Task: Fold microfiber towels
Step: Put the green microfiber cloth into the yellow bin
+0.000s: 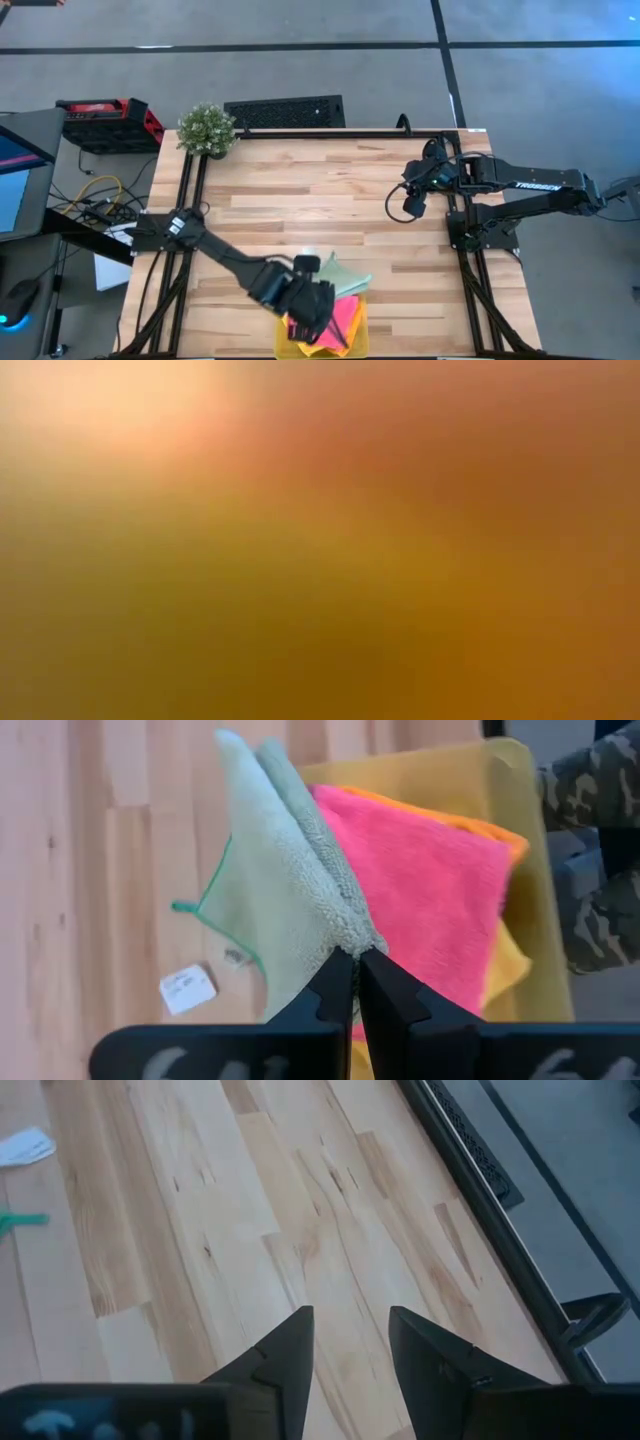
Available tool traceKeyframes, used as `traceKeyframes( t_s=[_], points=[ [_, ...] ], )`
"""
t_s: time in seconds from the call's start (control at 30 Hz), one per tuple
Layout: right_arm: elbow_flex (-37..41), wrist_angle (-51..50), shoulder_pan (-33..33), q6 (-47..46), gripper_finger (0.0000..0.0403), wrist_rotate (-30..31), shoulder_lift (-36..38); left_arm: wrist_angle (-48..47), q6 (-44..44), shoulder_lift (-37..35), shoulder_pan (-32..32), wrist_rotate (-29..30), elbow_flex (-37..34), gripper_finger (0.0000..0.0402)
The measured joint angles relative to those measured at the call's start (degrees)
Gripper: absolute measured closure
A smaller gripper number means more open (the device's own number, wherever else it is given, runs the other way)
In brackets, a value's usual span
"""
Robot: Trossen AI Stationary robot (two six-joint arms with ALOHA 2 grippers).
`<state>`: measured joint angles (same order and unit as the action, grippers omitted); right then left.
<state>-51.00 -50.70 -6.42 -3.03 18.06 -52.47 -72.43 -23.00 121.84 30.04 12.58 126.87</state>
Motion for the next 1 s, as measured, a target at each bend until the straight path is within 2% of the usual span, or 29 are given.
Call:
traceKeyframes(
  t_s=[0.2, 0.33, 0.6, 0.83, 0.93, 1.0],
  points=[
    [0.0, 0.1, 0.0, -0.5, 0.0248, 0.0, 0.0, -0.2, -2.7, 0.0, 4.3, 4.4, 0.0, 0.0401],
    [0.0, 0.1, 0.0, -1.1, 0.0248, 0.0, 0.0, 0.8, -3.7, 0.0, 6.2, 3.8, -0.4, 0.0401],
    [0.0, 0.2, 0.0, -1.1, 0.0248, 0.0, 0.0, 12.2, -5.4, 0.1, 7.6, -4.2, -7.8, 0.0401],
    [0.0, 0.2, 0.0, -1.1, 0.0248, -0.2, 0.0, 19.9, -6.8, 0.1, 9.4, -7.4, -12.9, 0.0401],
    [0.0, 0.2, 0.0, -1.1, 0.0248, -0.2, 0.0, 24.4, -9.2, 0.0, 9.8, -9.1, -17.1, 0.0401],
    [0.0, 0.2, 0.0, -1.1, 0.0248, -0.2, 0.0, 24.1, -10.3, 0.2, 9.9, -9.3, -19.0, 0.0401]
  ],
)
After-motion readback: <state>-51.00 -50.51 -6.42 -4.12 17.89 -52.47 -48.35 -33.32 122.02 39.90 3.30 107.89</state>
